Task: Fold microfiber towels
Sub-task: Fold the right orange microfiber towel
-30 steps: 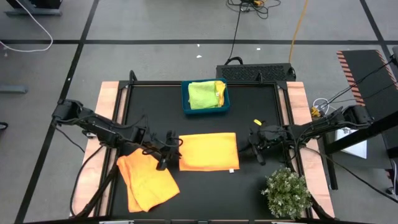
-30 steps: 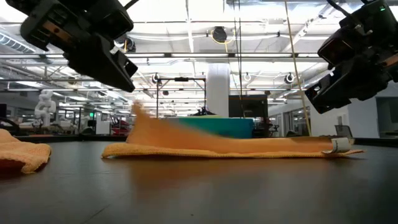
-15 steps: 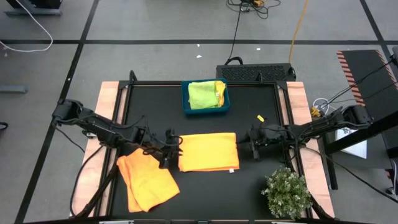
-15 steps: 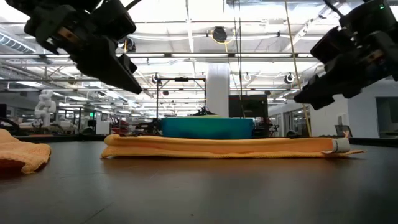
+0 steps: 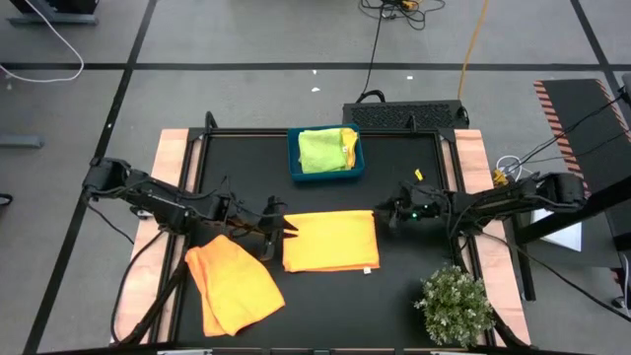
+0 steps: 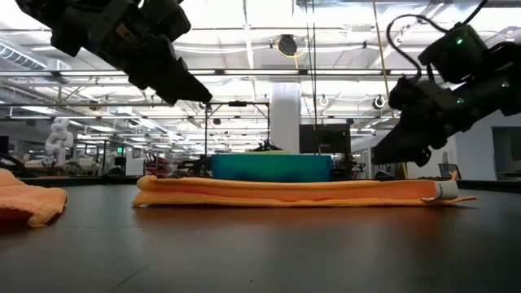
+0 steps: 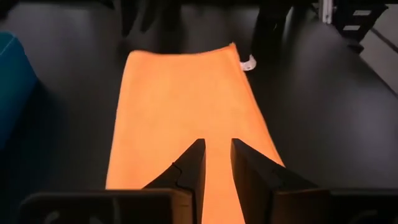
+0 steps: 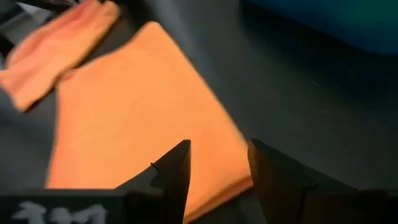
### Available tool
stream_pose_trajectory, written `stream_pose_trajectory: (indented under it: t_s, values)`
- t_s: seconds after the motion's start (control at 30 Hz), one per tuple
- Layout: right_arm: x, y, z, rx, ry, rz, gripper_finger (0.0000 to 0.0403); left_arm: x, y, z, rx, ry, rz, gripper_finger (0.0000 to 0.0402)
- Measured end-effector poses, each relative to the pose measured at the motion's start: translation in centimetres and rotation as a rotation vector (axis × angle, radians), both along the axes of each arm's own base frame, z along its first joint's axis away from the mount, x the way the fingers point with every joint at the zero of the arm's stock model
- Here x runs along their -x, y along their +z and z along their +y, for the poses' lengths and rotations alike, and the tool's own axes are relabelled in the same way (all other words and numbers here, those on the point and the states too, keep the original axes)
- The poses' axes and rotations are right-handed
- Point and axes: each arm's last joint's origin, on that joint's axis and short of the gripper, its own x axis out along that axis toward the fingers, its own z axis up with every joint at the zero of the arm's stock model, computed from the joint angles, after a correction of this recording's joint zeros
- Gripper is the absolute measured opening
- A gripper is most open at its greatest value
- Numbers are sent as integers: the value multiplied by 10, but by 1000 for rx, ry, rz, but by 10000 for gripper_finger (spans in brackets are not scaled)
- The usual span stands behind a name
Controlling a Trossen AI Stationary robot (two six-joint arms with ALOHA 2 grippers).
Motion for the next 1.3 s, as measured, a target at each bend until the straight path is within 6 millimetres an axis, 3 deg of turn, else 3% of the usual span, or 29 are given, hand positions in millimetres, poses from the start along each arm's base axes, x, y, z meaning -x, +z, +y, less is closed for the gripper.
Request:
stream_pose_trajectory:
  t_s: [0.63,0.87,0.97,1.23,1.3]
  values:
    - [-16,-20,-19,-77,63,177,163,-5,6,11,-11,-38,-78,76]
    - [-21,-24,-20,-90,93,152,158,-27,-13,29,47,-82,-131,76]
    - [-22,-25,-21,-59,109,148,136,-33,-25,35,59,-58,-133,76]
    - [-22,-25,-21,-9,146,145,19,-40,-40,41,139,-56,-114,77]
    - [-23,-24,-21,5,154,141,6,-41,-42,41,139,-55,-108,80]
